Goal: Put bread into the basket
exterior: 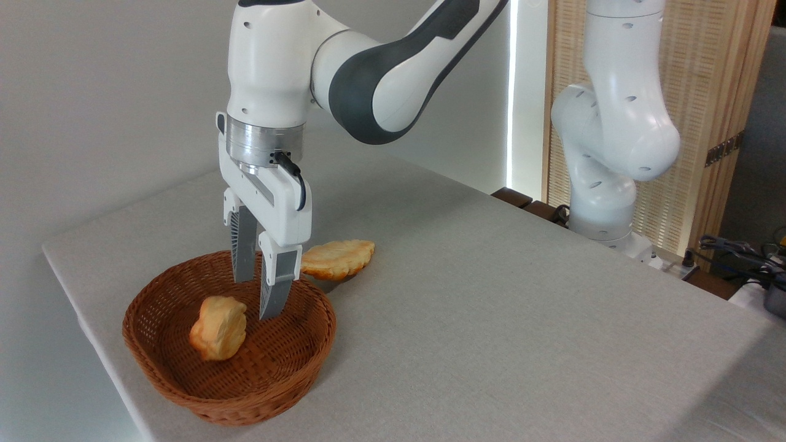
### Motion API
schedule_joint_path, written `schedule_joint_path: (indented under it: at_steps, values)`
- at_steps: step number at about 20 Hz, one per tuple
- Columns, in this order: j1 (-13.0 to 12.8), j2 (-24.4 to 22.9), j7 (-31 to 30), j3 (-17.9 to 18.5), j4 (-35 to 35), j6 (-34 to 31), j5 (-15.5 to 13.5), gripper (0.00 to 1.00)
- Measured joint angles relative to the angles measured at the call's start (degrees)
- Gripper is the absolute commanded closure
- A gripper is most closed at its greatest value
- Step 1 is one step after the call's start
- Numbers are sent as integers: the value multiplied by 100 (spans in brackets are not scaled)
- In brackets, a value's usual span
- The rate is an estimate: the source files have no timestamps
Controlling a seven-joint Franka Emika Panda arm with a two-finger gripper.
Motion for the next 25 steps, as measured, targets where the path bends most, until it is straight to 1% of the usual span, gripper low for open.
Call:
schedule_joint_path:
  at_steps: [2, 4, 5, 8, 12, 17, 20, 22, 24, 25]
  values:
    - [-1, -32, 0, -10, 10, -253, 0, 0]
    - [-3, -136, 0, -25, 33, -755, 0, 0]
    - [-3, -173, -10, -27, 40, -890, 0, 0]
    - [-6, -364, -201, -33, 54, -1483, 0, 0]
    - [-7, -560, -288, -33, 55, -1896, 0, 0]
    - [-7, -794, -334, -33, 59, -2235, 0, 0]
    - [-5, -933, -336, -30, 200, -2465, 0, 0]
    - [0, -969, -336, -20, 328, -2592, 113, 0]
    - [4, -986, -341, -7, 416, -2731, 328, 0]
    - [6, -986, -341, -3, 424, -2779, 353, 0]
